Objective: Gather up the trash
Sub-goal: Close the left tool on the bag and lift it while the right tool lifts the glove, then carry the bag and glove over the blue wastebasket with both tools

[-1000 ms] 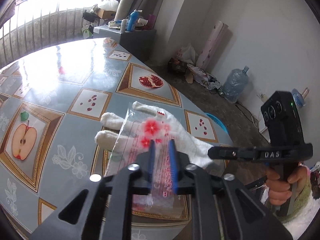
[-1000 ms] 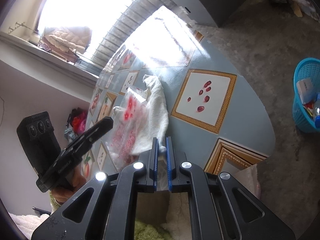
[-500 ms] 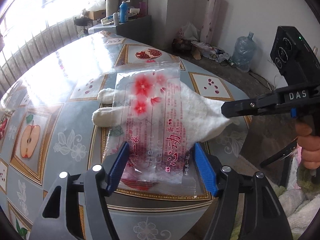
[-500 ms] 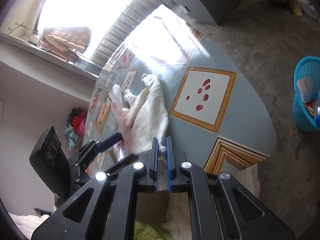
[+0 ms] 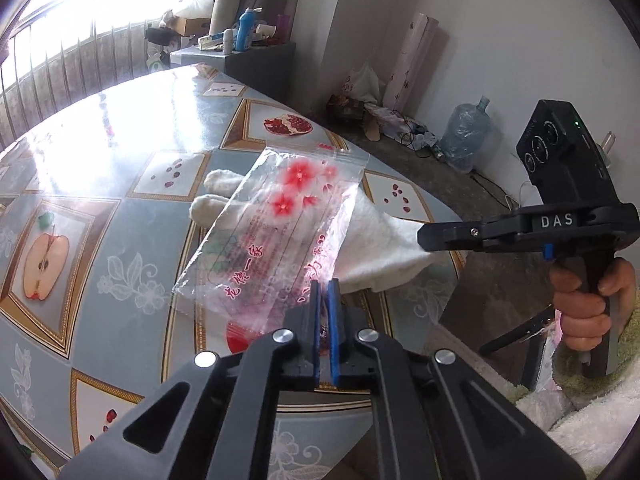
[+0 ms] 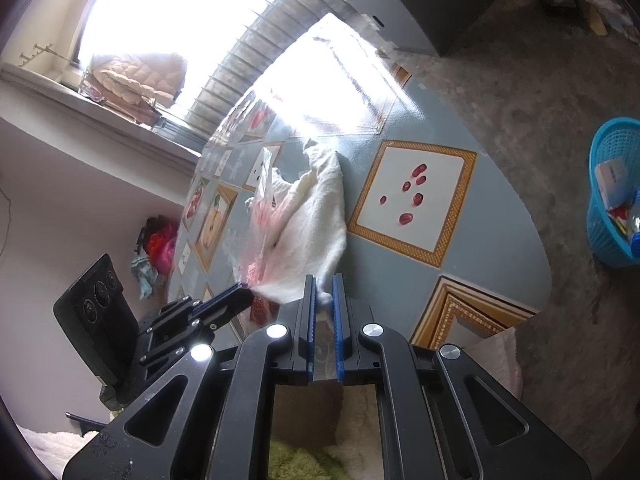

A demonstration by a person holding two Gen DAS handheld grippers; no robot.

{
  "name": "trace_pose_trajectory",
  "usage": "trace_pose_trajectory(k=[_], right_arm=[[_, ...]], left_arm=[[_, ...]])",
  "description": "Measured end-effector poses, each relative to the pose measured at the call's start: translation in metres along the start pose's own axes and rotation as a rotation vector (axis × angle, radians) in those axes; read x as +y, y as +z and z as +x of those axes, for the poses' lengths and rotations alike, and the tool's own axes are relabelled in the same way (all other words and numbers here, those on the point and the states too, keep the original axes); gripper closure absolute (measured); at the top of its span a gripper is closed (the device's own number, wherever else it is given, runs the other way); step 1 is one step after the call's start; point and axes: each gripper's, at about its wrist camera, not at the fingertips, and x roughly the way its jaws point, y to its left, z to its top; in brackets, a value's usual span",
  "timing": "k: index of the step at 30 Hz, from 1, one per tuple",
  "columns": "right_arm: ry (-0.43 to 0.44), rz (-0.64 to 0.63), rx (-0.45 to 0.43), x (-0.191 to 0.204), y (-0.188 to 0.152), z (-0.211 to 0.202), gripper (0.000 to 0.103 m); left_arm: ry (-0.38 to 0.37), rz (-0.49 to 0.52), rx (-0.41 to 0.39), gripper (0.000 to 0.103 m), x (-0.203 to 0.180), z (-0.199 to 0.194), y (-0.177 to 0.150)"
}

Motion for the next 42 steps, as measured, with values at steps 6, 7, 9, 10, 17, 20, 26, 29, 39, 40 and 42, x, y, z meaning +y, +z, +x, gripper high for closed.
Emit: trace_pose_trajectory(k=[6,7,9,10,17,20,26,29,39,40,42], right_arm=[[-0.012,0.004,-0.028,-0.001,0.002,-0.008,0.097],[-0.013,0.006,-0.034,-0.001,0.003,-0.01,0.097],[-0.01,0.007,-0.046,-0.001,0.003,-0.014,0.097],[-0.004,0.006,-0.054,-0.001,0.004,-0.017,0.097],[0.01,-0.057,-0.198,0.011,0.015,-0.056,0.099],[-0.013,-0.067,-0.273,0.008,0.019,-0.082,0.099],[-0.099,-0.037,-0.427,-0.018,0.027,-0.145,0.099],[-0.16,-0.021,-0.486,-0.037,0.033,-0.173,0.099],[-0.341,0.12,-0.488,-0.138,0.052,-0.173,0.099],[-0.345,0.148,-0.483,-0.152,0.054,-0.169,0.099],[-0.351,0.195,-0.48,-0.175,0.056,-0.166,0.099]], left_arm=[[0.013,-0.028,-0.034,0.103,0.002,-0.013,-0.001],[0.012,-0.039,-0.043,0.103,0.004,-0.015,-0.001],[0.008,-0.057,-0.067,0.103,0.007,-0.023,0.001],[0.009,-0.06,-0.08,0.103,0.007,-0.026,0.003],[-0.031,-0.04,-0.175,0.103,-0.009,-0.053,0.033],[-0.075,-0.027,-0.198,0.103,-0.021,-0.054,0.053],[-0.196,0.045,-0.201,0.103,-0.07,-0.033,0.103],[-0.247,0.105,-0.167,0.103,-0.104,-0.013,0.13],[-0.326,0.176,0.113,0.103,-0.194,0.123,0.185],[-0.322,0.183,0.145,0.103,-0.2,0.14,0.186],[-0.302,0.209,0.201,0.103,-0.214,0.173,0.19]])
